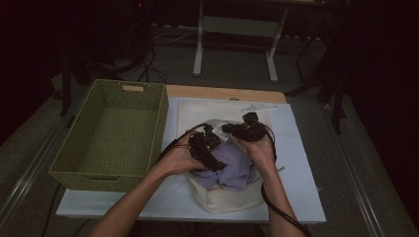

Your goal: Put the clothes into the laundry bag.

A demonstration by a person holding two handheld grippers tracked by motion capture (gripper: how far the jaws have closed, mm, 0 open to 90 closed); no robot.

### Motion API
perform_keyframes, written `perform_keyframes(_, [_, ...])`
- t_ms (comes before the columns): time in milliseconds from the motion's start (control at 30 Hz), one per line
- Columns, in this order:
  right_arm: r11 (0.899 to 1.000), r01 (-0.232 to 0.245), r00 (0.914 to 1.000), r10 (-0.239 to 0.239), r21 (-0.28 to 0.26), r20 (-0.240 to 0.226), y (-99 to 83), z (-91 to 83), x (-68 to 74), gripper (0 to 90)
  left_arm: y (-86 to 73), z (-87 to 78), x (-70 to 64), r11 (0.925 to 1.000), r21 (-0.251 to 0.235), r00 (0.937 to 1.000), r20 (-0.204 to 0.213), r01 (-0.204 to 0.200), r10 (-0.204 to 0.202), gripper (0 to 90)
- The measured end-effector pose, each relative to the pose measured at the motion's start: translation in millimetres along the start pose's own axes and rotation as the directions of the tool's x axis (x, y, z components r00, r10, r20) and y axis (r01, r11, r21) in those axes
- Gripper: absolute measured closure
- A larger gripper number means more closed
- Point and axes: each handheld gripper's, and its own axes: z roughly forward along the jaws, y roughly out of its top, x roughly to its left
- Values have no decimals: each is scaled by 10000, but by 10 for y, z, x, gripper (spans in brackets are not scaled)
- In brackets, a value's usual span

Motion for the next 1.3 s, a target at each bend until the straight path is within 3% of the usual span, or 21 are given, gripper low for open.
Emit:
perform_keyframes(333, [10000, -7, 10000, 7, 22, 8, 1, -12, -5, 867, -68, -174, -56, 9991, -385, 9990, 403, -174, 189, 472])
perform_keyframes(733, [10000, 7, 10000, -7, 28, 31, -6, -22, -17, 867, -182, -391, -103, 9964, -812, 9993, 276, -229, 253, 456])
perform_keyframes(833, [10000, 11, 10000, -11, 17, 33, -8, -20, -14, 867, -221, -397, -137, 9963, -819, 9989, 363, -251, 282, 530])
perform_keyframes(900, [10000, 7, 10000, -7, 14, 25, -8, -21, -13, 866, -236, -392, -151, 9968, -758, 9988, 379, -267, 296, 627])
perform_keyframes(933, [10000, 14, 10000, -14, 24, 24, -9, -22, -13, 867, -269, -377, -178, 9978, -567, 9986, 377, -349, 371, 627])
perform_keyframes(967, [10000, -4, 10000, 4, 8, 28, -8, -26, -13, 867, -281, -367, -190, 9982, -463, 9986, 345, -378, 394, 712])
perform_keyframes(1100, [10000, 3, 10000, -3, -2, 16, -8, -27, -7, 867, -349, -281, -207, 9991, 53, 9990, 142, -430, 429, 881])
perform_keyframes(1300, [10000, 20, 10000, -20, -56, -2, 0, -30, -1, 867, -403, -65, -256, 9959, 755, 9988, -15, -492, 494, 899])
